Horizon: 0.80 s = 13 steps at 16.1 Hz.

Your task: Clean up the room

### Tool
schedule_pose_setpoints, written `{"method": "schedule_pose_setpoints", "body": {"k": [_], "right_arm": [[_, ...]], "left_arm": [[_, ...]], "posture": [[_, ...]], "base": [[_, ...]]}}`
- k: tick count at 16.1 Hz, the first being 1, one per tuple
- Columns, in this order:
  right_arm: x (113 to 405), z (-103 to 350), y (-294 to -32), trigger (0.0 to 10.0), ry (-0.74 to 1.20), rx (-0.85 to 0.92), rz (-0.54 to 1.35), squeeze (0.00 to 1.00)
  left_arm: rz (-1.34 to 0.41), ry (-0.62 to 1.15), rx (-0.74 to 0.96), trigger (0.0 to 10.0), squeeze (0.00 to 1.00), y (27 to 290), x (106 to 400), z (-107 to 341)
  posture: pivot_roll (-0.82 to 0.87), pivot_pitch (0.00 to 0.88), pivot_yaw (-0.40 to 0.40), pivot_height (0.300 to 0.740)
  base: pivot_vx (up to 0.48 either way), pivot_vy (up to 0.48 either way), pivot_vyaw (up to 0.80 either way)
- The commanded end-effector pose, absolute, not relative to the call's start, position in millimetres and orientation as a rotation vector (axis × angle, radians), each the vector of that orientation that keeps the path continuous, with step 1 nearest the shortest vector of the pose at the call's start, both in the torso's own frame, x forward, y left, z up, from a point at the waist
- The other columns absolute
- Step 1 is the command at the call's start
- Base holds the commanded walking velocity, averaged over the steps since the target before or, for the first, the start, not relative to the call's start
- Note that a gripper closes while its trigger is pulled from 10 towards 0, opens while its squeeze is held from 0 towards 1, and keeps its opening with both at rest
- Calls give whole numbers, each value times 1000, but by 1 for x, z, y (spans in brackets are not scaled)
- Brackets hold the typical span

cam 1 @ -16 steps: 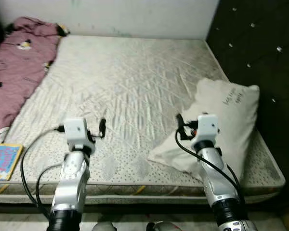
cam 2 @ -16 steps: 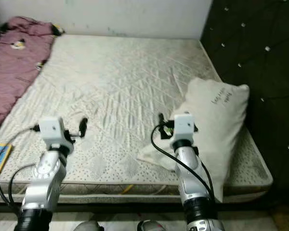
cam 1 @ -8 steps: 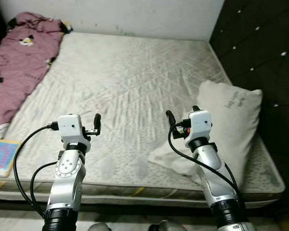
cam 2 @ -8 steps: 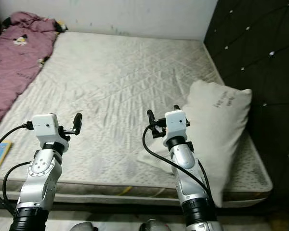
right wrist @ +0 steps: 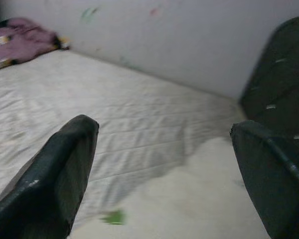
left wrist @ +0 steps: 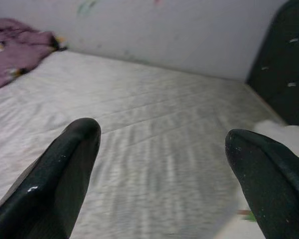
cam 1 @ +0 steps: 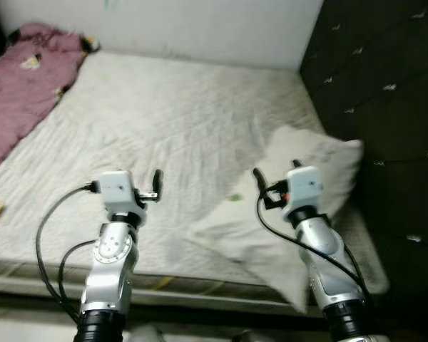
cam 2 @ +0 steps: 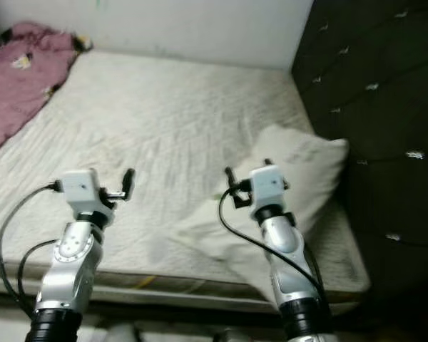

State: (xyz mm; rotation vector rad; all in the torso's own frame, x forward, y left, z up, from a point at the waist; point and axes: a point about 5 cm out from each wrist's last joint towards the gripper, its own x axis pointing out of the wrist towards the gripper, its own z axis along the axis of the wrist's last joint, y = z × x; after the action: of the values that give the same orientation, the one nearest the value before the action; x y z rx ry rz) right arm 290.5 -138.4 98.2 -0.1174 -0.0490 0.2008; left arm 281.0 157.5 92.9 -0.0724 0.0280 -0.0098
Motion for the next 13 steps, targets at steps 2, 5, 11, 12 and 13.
{"method": "schedule_pose_setpoints", "body": {"k": [2, 5, 11, 12, 13], "right_arm": [[291, 102, -132, 10000, -59, -112, 223, 0], [291, 103, -132, 10000, -57, -117, 228, 0], [291, 103, -132, 10000, -57, -117, 238, 0], [291, 103, -131, 10000, -58, -118, 240, 0], [291, 104, -131, 10000, -58, -118, 240, 0]], "left_arm": [[9, 33, -60, 10000, 0, 165, 281, 94], [12, 30, -67, 10000, 0, 163, 281, 94], [14, 23, -67, 10000, 0, 163, 282, 95], [15, 22, -66, 10000, 0, 163, 282, 95], [16, 21, -65, 10000, 0, 163, 282, 95]], "posture": [[8, 9, -45, 740], [5, 13, -49, 740], [5, 13, -52, 740], [6, 13, -52, 740], [6, 13, -52, 740]], "base": [[0, -476, 0], [0, -297, 0], [0, 0, 0], [0, 0, 0], [0, 0, 0]]}}
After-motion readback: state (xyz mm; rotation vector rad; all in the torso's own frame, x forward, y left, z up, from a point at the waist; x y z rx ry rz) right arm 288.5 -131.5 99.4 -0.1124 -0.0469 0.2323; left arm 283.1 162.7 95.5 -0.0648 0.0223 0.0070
